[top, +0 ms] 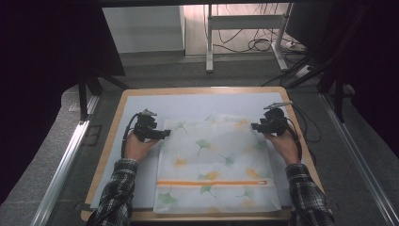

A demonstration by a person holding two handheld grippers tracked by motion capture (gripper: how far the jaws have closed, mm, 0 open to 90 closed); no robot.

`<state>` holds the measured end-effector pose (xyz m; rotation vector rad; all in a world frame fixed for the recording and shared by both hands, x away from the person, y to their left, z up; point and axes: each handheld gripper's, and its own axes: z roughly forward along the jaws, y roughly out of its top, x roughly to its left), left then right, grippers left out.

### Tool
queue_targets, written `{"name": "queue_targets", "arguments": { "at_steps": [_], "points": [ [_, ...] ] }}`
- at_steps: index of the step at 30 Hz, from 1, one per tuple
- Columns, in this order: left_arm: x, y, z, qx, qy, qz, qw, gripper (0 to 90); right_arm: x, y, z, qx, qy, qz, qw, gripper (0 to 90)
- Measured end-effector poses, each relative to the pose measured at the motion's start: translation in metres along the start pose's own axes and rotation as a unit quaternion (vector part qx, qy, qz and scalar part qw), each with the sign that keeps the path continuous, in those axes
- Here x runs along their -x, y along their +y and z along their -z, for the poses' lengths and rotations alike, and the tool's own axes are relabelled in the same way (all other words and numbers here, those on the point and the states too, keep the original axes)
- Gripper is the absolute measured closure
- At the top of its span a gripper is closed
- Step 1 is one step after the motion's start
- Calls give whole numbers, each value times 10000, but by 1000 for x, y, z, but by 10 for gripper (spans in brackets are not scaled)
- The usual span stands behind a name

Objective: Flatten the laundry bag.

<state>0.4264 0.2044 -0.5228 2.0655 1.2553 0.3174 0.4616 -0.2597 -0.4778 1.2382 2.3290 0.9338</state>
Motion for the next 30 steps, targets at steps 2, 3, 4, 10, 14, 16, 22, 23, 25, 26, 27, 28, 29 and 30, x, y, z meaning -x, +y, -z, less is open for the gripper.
{"name": "queue_targets", "arguments": {
  "at_steps": [2, 3, 4, 10, 14, 16, 22, 23, 25, 26, 27, 28, 29, 30],
  "points": [
    [2, -4, -8, -113, 83, -139, 9998, 249, -2, -5, -15, -151, -25, 35, 9999, 447],
    [4, -6, -11, -177, 60, -208, 9996, 270, -3, -8, -20, -235, -48, 58, 9997, 446],
    [6, -8, -13, -237, 64, -272, 9993, 300, -4, -10, -24, -315, -57, 112, 9994, 447],
    [14, -10, -11, -148, 94, -414, 9990, 532, -7, -22, -29, -277, -238, -25, 9993, 638],
    [23, -12, -11, -90, -91, -618, 9980, 856, -10, -22, -26, -407, -102, -156, 9990, 879],
    [27, -11, -11, -111, 33, -747, 9971, 869, -15, -21, -26, -465, -216, -17, 9987, 886],
    [26, -4, 5, 260, 206, -831, 9960, 880, -24, -16, -22, -632, -302, 263, 9972, 888],
    [26, -1, 11, 397, 282, -849, 9952, 881, -24, -14, -19, -551, -355, 277, 9975, 889],
    [27, 6, 25, 671, 420, -888, 9929, 881, -22, -9, -11, -332, -418, 259, 9982, 889],
    [28, 10, 38, 924, 470, -923, 9903, 881, -21, -6, -5, -172, -432, 257, 9986, 889],
    [30, 13, 45, 1095, 509, -946, 9882, 881, -20, -1, 4, 61, -455, 228, 9987, 889],
    [32, 16, 57, 1274, 527, -1002, 9854, 881, -20, 1, 11, 200, -470, 219, 9985, 889],
    [35, 18, 68, 1499, 498, -1078, 9815, 880, -21, 5, 21, 399, -467, 174, 9980, 889],
    [37, 20, 79, 1668, 475, -1124, 9784, 879, -21, 9, 33, 598, -434, 144, 9972, 889]
  ]
}}
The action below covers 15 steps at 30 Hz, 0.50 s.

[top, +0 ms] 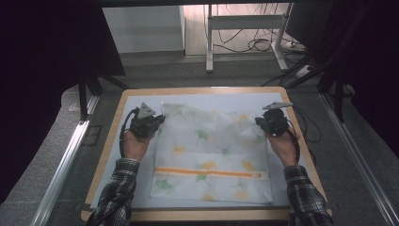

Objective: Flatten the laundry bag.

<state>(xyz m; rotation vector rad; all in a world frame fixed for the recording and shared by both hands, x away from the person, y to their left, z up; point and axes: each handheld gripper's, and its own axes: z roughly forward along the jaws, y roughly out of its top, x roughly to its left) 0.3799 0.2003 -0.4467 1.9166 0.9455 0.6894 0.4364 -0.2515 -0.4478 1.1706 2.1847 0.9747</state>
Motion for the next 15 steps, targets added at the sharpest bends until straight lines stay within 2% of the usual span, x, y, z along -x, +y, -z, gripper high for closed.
{"name": "queue_targets", "arguments": {
  "at_steps": [2, 3, 4, 5, 6, 7, 8, 9, 10, 11, 15],
  "points": [
    [3, 7, 17, 492, 179, 12, 9986, 868, 1, 9, 22, 395, 30, -77, 9992, 889],
    [3, 6, 19, 712, 310, 136, 9969, 850, 3, 11, 32, 600, 21, -115, 9981, 888],
    [0, 5, 14, 475, 392, 255, 9978, 749, 5, 12, 39, 799, -19, -202, 9966, 887],
    [-6, 2, 3, -32, 250, 422, 9988, 615, 9, 11, 41, 850, -63, -311, 9959, 881],
    [-10, -5, -7, -462, 196, 545, 9973, 530, 12, 8, 36, 656, -69, -401, 9970, 867],
    [-10, -14, -12, -622, 306, 542, 9961, 497, 16, 3, 27, 238, -49, -490, 9985, 807],
    [-11, -24, -12, -604, 256, 643, 9958, 486, 19, -4, 20, -29, -130, -510, 9986, 742],
    [-12, -31, -11, -560, 88, 817, 9950, 466, 23, -15, 17, -54, -153, -557, 9983, 708],
    [-13, -36, -10, -592, -16, 911, 9941, 441, 27, -22, 16, -19, -17, -690, 9976, 677],
    [-13, -41, -10, -649, -63, 923, 9936, 414, 31, -29, 16, -34, 134, -825, 9965, 653],
    [-11, -54, -12, -947, -299, 859, 9913, 376, 39, -37, 14, -165, 96, -923, 9955, 560]
  ]
}}
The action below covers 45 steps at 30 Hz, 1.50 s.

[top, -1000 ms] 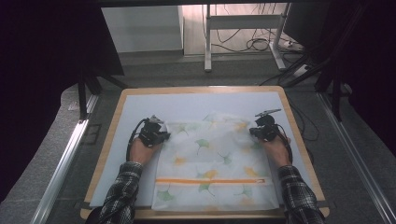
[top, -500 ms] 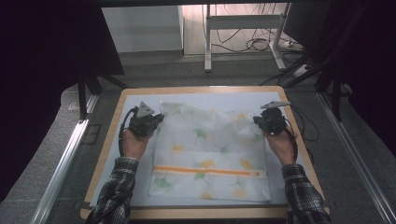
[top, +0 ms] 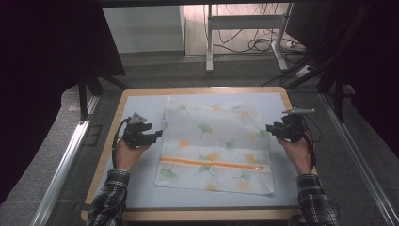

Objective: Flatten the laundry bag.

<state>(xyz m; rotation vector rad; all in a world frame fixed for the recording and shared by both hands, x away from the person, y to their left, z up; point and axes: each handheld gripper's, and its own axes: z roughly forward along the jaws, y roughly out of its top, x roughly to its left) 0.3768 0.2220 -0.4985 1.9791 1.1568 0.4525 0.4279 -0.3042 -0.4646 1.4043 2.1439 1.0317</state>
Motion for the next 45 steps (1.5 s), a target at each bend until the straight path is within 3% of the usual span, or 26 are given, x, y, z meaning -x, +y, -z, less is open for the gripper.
{"name": "queue_targets", "arguments": {
  "at_steps": [2, 4, 8, 11, 13, 14, 16, 18, 19, 20, 21, 22, 25, 28, 30, 33, 34, 36, 38, 40, 41, 42, 44, 45],
  "points": [
    [2, -4, -6, -153, -225, -16, 9996, 360, 1, 0, 0, 49, 120, -29, 9999, 530],
    [8, -7, -13, -380, -279, -156, 9988, 341, -2, -1, -3, -17, 126, 70, 9999, 517],
    [16, -9, -25, -547, -252, -214, 9980, 317, -8, -9, -13, -308, 149, 348, 9988, 518],
    [19, -11, -38, -628, -196, -128, 9978, 272, -8, -13, -19, -422, 213, 336, 9983, 461],
    [23, -13, -48, -848, -142, -266, 9959, 292, -7, -16, -25, -540, 257, 316, 9977, 430],
    [27, -14, -51, -823, -79, -335, 9960, 334, -8, -18, -28, -615, 259, 308, 9973, 440],
    [29, -11, -50, -887, -11, -222, 9958, 450, -9, -21, -32, -812, 326, 271, 9958, 539],
    [30, -11, -49, -879, -77, -228, 9958, 644, -13, -22, -35, -958, 289, 344, 9944, 734],
    [30, -11, -48, -871, -97, -254, 9958, 706, -16, -22, -36, -1007, 279, 434, 9936, 787],
    [31, -12, -48, -882, -194, -320, 9954, 825, -18, -22, -36, -1042, 302, 502, 9928, 838],
    [33, -12, -47, -891, -128, -426, 9950, 886, -20, -22, -36, -1079, 334, 521, 9922, 853],
    [36, -11, -47, -930, -88, -507, 9943, 891, -22, -21, -36, -1093, 348, 583, 9917, 857],
    [38, -12, -39, -1125, -314, -560, 9916, 897, -27, -22, -32, -1094, 333, 753, 9906, 861],
    [41, -18, -17, -1112, -558, -532, 9908, 896, -28, -24, -20, -1048, 448, 671, 9912, 860],
    [44, -24, 2, -1094, -710, -502, 9902, 895, -28, -27, -9, -1010, 646, 581, 9911, 858],
    [49, -32, 13, -1167, -797, -558, 9884, 890, -36, -37, 6, -1068, 891, 650, 9881, 852],
    [56, -44, 22, -1346, -942, -641, 9843, 885, -40, -42, 11, -1121, 925, 718, 9868, 851],
    [62, -58, 31, -1493, -1010, -745, 9808, 875, -49, -52, 19, -1234, 983, 881, 9835, 844],
    [64, -67, 40, -1586, -1067, -743, 9787, 789, -54, -62, 26, -1341, 1027, 1057, 9799, 811],
    [61, -69, 50, -1433, -895, -705, 9831, 602, -57, -68, 34, -1389, 984, 1173, 9784, 717],
    [54, -65, 55, -1286, -755, -645, 9867, 567, -56, -68, 38, -1350, 938, 1207, 9790, 665],
    [48, -60, 57, -1154, -614, -535, 9900, 508, -53, -66, 41, -1259, 854, 1228, 9807, 613],
    [38, -48, 56, -918, -514, -314, 9939, 460, -48, -58, 42, -1105, 696, 1132, 9850, 564],
    [36, -43, 54, -855, -501, -263, 9947, 445, -44, -51, 39, -1008, 602, 1063, 9874, 563]
  ]
}}
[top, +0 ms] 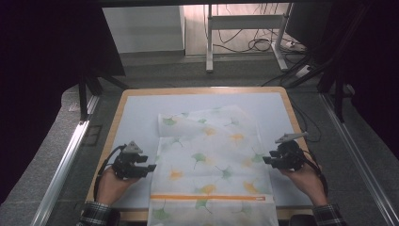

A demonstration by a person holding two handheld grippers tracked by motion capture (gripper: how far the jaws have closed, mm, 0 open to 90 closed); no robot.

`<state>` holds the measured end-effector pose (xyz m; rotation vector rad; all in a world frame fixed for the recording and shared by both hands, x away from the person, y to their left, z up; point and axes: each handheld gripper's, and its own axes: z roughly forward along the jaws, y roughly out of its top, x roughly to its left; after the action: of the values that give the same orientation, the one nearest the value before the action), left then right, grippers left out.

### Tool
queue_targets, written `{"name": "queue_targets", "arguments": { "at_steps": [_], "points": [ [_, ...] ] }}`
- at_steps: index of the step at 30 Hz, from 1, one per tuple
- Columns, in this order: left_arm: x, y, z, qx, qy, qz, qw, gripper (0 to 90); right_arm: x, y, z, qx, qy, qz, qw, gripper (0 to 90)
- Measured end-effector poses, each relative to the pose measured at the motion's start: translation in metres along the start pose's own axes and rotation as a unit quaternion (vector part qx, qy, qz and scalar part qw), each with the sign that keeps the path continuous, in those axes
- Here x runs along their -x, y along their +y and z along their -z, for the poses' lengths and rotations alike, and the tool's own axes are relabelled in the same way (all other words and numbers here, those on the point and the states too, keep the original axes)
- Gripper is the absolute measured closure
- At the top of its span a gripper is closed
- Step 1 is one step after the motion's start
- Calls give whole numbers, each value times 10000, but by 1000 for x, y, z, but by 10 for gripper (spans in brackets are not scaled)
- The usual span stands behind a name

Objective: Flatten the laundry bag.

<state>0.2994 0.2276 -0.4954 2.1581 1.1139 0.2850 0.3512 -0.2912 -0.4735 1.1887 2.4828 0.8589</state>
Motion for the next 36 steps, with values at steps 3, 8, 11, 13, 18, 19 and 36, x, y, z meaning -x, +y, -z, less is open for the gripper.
{"name": "queue_targets", "arguments": {
  "at_steps": [3, 8, 11, 13, 18, 19, 36],
  "points": [
    [-10, 23, -15, 147, 276, 15, 9995, 413, 12, 19, -7, 213, -135, -98, 9996, 599],
    [-27, 45, -48, 333, 720, 187, 9967, 394, 29, 47, -33, 468, -307, -342, 9978, 604],
    [-39, 49, -64, 382, 842, 437, 9948, 379, 37, 55, -54, 522, -432, -489, 9965, 564],
    [-45, 50, -72, 364, 992, 507, 9931, 370, 42, 57, -67, 517, -513, -586, 9956, 538],
    [-60, 52, -89, 458, 990, 581, 9923, 331, 50, 61, -93, 442, -622, -564, 9955, 489],
    [-61, 52, -93, 451, 954, 560, 9928, 327, 50, 62, -97, 421, -662, -485, 9957, 499],
    [-39, 71, -84, 1258, 1530, -202, 9800, 889, 15, 90, -61, 1302, -1222, 178, 9838, 852]
  ]
}}
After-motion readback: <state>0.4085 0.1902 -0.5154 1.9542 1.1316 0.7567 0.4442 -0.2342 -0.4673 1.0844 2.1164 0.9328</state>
